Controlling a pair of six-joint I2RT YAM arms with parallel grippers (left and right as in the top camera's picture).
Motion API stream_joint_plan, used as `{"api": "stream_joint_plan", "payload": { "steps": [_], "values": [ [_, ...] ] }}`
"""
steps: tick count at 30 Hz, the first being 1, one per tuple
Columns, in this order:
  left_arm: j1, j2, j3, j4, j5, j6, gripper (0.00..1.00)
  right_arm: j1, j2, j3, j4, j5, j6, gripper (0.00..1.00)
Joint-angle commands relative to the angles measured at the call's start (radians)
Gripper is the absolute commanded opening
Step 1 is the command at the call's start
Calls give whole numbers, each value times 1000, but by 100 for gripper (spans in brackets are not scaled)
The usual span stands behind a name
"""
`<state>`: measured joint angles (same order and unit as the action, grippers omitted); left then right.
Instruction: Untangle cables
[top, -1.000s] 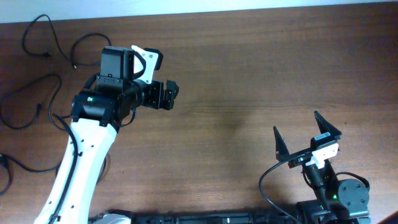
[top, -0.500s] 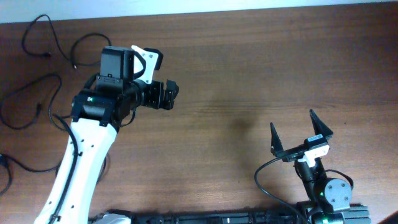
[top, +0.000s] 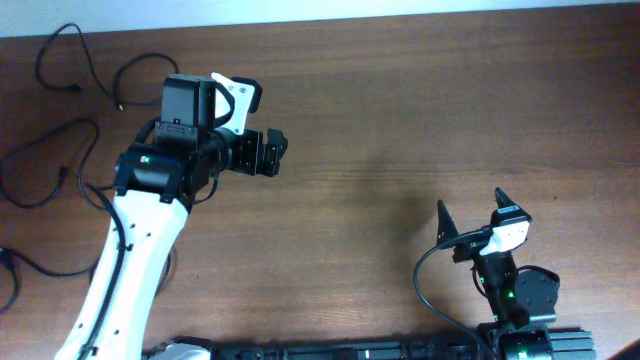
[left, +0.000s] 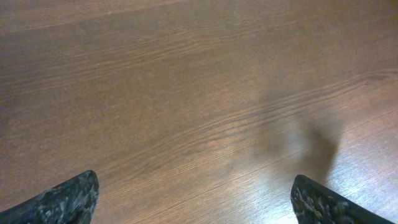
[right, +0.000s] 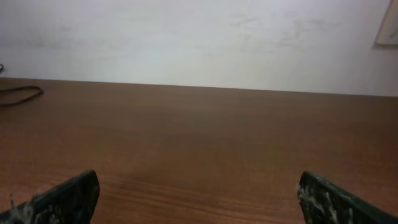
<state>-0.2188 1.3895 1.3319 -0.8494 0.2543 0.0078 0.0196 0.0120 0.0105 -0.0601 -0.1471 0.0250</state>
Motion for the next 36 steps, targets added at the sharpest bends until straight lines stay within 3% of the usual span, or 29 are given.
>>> {"api": "stream_joint_plan", "payload": {
  "steps": [1,36],
  "values": [
    [-1,-8,13,0,3,8,99,-15,-9,-5,-7,5,18,98],
    [-1,-8,13,0,3,8,99,-13,-9,-5,-15,69,10,98]
  ]
}}
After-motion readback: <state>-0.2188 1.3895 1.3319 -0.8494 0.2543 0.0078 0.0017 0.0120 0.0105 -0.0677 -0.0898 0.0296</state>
